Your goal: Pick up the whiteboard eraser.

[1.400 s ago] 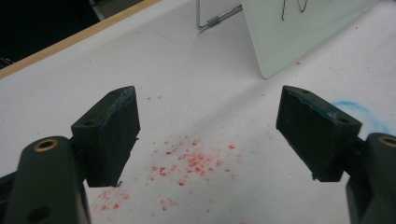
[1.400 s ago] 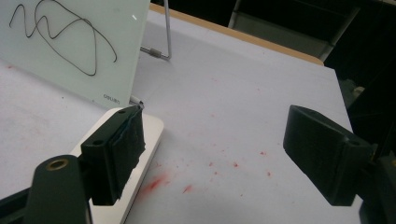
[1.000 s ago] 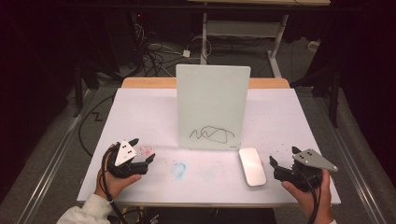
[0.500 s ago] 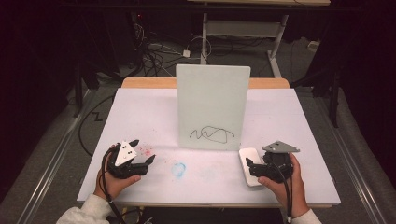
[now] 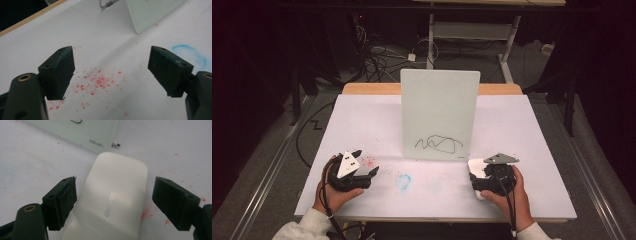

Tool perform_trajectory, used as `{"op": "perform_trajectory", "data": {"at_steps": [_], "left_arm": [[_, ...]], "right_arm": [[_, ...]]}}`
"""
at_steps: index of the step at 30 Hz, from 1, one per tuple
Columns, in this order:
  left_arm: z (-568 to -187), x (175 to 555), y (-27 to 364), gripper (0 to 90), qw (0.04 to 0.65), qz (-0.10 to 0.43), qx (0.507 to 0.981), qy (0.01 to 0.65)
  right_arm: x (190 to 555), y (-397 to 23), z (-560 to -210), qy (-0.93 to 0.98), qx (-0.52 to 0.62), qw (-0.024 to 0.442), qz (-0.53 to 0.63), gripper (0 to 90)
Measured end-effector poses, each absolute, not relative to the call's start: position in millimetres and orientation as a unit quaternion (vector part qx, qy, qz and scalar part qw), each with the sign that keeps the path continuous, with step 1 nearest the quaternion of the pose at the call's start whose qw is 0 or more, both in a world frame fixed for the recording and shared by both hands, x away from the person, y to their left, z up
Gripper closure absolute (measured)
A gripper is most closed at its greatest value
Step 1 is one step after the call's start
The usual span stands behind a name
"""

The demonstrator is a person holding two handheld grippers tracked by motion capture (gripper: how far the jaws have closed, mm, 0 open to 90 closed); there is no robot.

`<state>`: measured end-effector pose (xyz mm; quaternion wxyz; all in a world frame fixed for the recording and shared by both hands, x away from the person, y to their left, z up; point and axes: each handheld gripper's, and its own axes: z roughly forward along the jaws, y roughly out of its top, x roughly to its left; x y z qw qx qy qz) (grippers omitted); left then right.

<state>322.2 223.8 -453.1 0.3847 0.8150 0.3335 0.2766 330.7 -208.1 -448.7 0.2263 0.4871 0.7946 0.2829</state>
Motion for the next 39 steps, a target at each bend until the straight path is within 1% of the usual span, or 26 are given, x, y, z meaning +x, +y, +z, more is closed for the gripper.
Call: {"op": "perform_trajectory", "data": {"at_steps": [5,17,22,24,25,26,28,31,32,39], "left_arm": [[-453,322,224,20.4,0.383,0.276,0.817,0.333],[-455,323,222,20.4,0.379,0.269,0.821,0.331],[-455,323,222,20.4,0.376,0.268,0.824,0.328],[-455,323,222,20.4,0.376,0.268,0.824,0.328],[-455,323,222,20.4,0.376,0.267,0.824,0.329],[-455,323,222,20.4,0.377,0.267,0.824,0.328],[-456,323,222,20.4,0.376,0.266,0.824,0.329],[-455,324,222,20.4,0.377,0.272,0.825,0.322],[-455,323,222,20.4,0.377,0.266,0.825,0.327],[-456,323,222,20.4,0.378,0.265,0.824,0.329]], "right_arm": [[334,-207,-455,0.791,0.497,0.225,0.278,21.6],[339,-208,-459,0.794,0.499,0.212,0.277,20.6],[345,-208,-464,0.791,0.518,0.184,0.269,20.7],[344,-206,-464,0.790,0.518,0.189,0.267,23.6],[343,-206,-462,0.790,0.515,0.195,0.269,28.3],[342,-205,-461,0.790,0.513,0.197,0.270,29.4],[342,-206,-461,0.795,0.507,0.187,0.276,29.7],[341,-206,-461,0.799,0.499,0.189,0.277,30.1],[341,-206,-461,0.800,0.496,0.188,0.280,30.1],[339,-209,-458,0.813,0.463,0.204,0.287,30.2]]}}
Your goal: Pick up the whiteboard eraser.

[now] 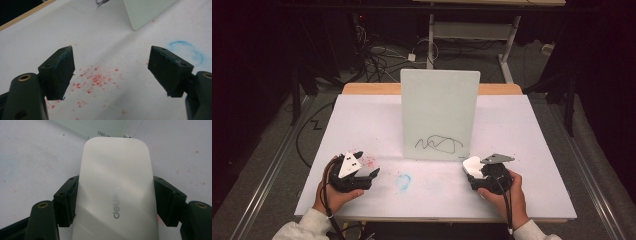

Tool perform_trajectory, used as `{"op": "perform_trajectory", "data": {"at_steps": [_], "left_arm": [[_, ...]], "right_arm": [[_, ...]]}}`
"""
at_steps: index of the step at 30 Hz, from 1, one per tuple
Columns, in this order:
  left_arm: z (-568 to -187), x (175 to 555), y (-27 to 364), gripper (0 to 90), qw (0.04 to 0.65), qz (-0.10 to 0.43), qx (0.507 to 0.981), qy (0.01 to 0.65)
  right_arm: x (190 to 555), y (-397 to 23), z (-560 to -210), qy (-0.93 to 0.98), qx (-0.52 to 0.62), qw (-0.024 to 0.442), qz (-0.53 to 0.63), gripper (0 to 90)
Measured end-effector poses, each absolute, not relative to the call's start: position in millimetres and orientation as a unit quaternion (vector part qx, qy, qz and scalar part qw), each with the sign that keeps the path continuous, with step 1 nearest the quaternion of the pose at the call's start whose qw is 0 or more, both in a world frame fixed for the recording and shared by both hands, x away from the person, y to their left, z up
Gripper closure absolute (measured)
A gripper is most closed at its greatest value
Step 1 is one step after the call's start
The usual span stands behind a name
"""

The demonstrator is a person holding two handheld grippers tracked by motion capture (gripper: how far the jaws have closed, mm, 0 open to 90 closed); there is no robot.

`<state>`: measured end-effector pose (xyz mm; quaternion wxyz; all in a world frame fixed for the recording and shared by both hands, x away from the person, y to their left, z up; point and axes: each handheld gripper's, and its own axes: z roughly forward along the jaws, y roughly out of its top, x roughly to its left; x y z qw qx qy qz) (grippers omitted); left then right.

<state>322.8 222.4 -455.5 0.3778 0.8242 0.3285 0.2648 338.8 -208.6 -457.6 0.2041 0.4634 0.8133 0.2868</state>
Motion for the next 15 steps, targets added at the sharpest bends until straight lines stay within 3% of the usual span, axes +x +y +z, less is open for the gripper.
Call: {"op": "perform_trajectory", "data": {"at_steps": [7,15], "left_arm": [[-456,323,222,20.4,0.378,0.264,0.824,0.329],[-457,322,224,20.4,0.374,0.264,0.824,0.334]], "right_arm": [[336,-212,-449,0.819,0.426,0.237,0.302,30.3],[332,-205,-433,0.833,0.341,0.309,0.306,30.4]]}}
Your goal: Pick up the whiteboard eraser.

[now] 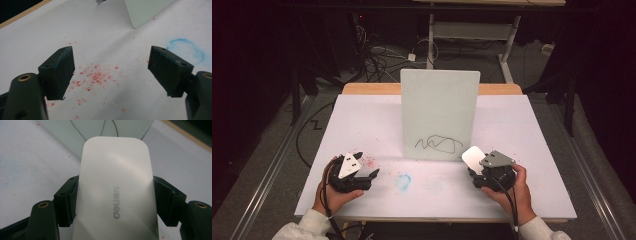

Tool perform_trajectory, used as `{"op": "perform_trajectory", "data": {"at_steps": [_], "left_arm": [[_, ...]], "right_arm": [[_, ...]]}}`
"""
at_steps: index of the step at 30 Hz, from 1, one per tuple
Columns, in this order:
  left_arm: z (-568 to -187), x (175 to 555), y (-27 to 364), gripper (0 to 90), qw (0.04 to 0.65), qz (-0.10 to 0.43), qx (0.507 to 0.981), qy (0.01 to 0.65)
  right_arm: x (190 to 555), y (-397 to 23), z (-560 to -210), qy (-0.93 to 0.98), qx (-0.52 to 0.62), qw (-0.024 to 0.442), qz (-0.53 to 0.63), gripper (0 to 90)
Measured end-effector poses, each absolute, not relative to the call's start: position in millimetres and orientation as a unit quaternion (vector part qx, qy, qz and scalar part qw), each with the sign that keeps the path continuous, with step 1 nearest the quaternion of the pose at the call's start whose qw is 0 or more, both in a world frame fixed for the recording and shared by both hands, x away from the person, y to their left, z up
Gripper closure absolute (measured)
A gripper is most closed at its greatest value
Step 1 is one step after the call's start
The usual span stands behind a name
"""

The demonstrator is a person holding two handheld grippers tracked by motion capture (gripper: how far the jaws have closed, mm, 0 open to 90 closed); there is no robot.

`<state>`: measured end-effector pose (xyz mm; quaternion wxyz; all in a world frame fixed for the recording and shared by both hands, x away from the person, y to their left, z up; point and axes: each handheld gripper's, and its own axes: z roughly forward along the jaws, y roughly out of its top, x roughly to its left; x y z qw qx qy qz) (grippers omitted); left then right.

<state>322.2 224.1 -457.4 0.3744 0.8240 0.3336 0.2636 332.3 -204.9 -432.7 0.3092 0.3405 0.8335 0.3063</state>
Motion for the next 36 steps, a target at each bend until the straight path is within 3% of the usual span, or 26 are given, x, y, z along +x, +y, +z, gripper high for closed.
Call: {"op": "perform_trajectory", "data": {"at_steps": [14,30,36], "left_arm": [[-460,313,229,21.2,0.362,0.261,0.822,0.353],[-459,305,233,21.3,0.359,0.267,0.818,0.361],[-459,304,231,21.3,0.359,0.269,0.820,0.356]], "right_arm": [[359,-163,-434,0.846,0.167,0.429,0.267,30.4],[369,-118,-455,0.837,0.060,0.500,0.215,30.5],[369,-117,-459,0.838,0.054,0.499,0.214,30.6]]}}
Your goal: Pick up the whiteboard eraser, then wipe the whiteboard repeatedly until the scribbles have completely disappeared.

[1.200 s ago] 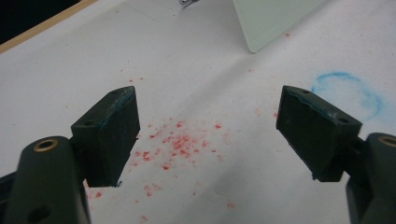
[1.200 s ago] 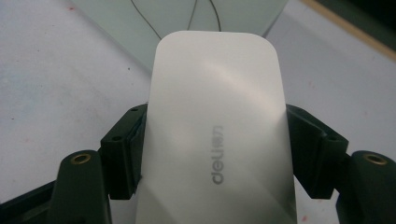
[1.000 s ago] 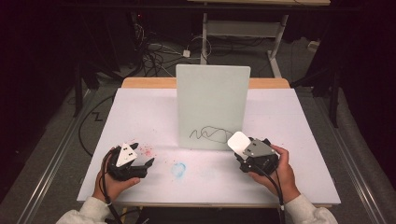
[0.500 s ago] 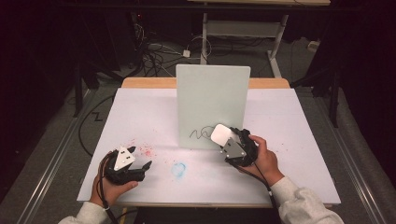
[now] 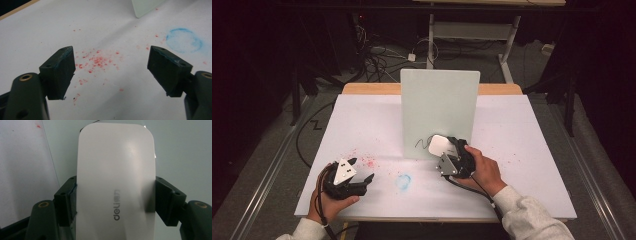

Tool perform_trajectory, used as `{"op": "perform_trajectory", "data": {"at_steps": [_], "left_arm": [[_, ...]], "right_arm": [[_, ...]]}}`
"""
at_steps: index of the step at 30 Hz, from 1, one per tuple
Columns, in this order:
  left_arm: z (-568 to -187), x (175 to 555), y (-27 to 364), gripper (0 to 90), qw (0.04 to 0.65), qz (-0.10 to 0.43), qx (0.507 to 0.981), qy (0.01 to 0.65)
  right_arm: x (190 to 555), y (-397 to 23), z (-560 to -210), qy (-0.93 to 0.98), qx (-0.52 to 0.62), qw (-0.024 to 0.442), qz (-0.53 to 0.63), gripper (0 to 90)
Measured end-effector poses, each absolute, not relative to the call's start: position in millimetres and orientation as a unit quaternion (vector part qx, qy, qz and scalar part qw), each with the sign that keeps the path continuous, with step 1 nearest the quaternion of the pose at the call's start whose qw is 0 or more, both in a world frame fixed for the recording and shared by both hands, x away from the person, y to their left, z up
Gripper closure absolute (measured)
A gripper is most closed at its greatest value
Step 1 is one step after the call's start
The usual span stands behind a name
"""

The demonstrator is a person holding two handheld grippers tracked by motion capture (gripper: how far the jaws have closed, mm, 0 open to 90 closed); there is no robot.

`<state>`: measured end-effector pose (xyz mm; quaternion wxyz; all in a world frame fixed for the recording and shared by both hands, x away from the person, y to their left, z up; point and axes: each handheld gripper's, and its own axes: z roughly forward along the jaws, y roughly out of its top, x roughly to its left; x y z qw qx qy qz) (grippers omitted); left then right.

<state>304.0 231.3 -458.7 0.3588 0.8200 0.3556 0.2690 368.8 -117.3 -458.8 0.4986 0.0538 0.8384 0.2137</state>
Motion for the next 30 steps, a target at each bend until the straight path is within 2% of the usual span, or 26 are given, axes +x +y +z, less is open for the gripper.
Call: {"op": "perform_trajectory", "data": {"at_steps": [30], "left_arm": [[-459,303,233,21.3,0.358,0.267,0.824,0.348]], "right_arm": [[366,-118,-469,0.836,0.046,0.509,0.201,30.6]]}}
